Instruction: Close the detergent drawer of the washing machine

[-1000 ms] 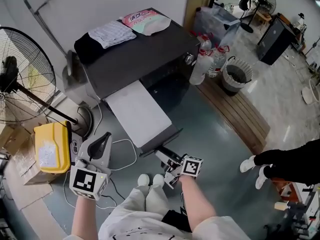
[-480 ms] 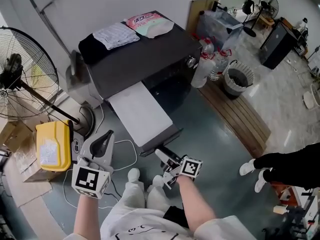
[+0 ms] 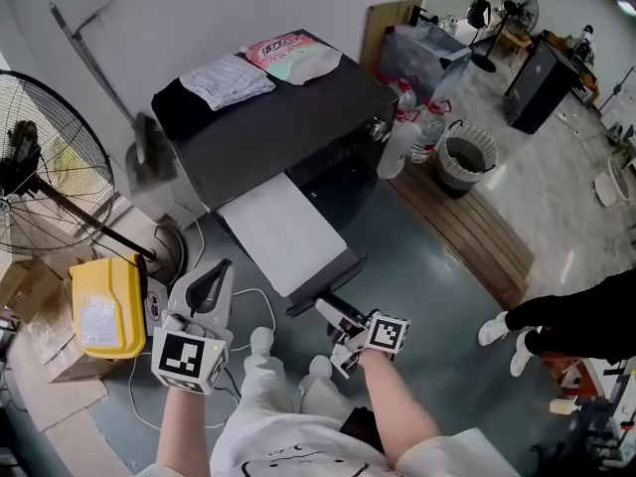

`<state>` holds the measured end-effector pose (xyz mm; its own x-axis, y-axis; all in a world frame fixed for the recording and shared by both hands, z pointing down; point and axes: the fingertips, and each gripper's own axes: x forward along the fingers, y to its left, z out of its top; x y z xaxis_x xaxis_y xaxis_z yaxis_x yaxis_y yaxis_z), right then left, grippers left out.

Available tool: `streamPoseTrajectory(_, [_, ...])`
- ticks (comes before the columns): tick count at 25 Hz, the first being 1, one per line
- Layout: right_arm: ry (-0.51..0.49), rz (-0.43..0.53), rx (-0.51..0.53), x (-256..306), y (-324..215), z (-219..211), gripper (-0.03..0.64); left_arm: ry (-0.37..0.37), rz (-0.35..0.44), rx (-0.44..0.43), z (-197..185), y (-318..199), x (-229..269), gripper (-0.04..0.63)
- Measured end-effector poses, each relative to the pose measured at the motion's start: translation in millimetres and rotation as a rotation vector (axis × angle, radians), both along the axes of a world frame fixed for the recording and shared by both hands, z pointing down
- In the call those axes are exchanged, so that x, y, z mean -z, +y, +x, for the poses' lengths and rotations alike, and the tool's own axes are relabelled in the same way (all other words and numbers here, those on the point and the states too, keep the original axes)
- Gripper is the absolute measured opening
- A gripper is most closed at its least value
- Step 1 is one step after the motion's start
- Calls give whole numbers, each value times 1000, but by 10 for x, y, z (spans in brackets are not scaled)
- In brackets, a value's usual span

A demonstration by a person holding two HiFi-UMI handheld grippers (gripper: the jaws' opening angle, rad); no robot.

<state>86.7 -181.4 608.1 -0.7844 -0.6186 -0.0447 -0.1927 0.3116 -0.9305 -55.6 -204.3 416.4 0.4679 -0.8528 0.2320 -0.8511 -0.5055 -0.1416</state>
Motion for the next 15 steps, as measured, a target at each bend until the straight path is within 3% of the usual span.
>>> streamPoseTrajectory(15, [9, -1, -72, 13, -215, -220, 301, 27, 15, -52, -303, -361, 50, 20])
